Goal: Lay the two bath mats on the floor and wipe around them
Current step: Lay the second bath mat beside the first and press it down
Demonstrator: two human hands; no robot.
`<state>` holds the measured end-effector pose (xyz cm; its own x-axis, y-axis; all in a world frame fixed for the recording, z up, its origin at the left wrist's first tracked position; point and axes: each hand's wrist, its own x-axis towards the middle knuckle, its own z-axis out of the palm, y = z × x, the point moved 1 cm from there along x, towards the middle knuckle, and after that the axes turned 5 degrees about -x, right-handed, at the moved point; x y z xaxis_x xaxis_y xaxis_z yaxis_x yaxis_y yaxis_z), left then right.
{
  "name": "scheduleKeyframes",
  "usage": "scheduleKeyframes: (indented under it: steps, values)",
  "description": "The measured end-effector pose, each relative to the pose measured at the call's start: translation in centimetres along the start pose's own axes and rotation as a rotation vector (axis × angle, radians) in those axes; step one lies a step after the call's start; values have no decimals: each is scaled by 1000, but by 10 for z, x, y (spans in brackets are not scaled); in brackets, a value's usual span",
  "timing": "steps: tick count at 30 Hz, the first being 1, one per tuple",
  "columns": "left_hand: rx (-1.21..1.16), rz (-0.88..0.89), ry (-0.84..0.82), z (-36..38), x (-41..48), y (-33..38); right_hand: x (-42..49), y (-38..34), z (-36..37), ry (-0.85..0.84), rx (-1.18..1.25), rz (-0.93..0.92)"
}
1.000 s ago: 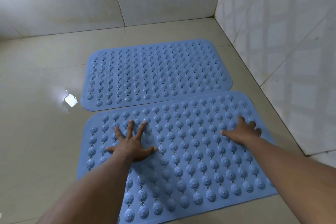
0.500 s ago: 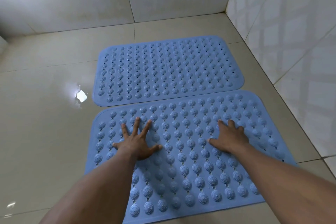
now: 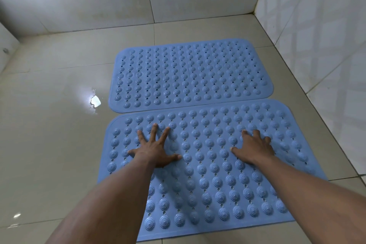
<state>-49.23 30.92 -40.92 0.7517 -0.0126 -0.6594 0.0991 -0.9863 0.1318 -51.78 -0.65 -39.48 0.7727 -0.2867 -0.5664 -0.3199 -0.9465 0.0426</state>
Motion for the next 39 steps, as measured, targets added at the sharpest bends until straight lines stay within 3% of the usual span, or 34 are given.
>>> scheduleKeyframes:
  steps: [5, 11, 22, 27, 39]
  values:
    - [11, 33, 188, 9, -3, 13, 6, 8, -2, 114, 46, -1]
    - [6, 198, 333, 18, 1, 65, 25, 30, -15, 301, -23, -122]
    - [-47, 356, 355, 26, 56, 194, 96, 61, -24, 378, -69, -293]
    - [-57, 344, 573, 44, 62, 198, 105, 61, -1, 552, -16, -293]
    - [9, 222, 420, 39, 63, 204, 111, 65, -5, 543, -52, -319]
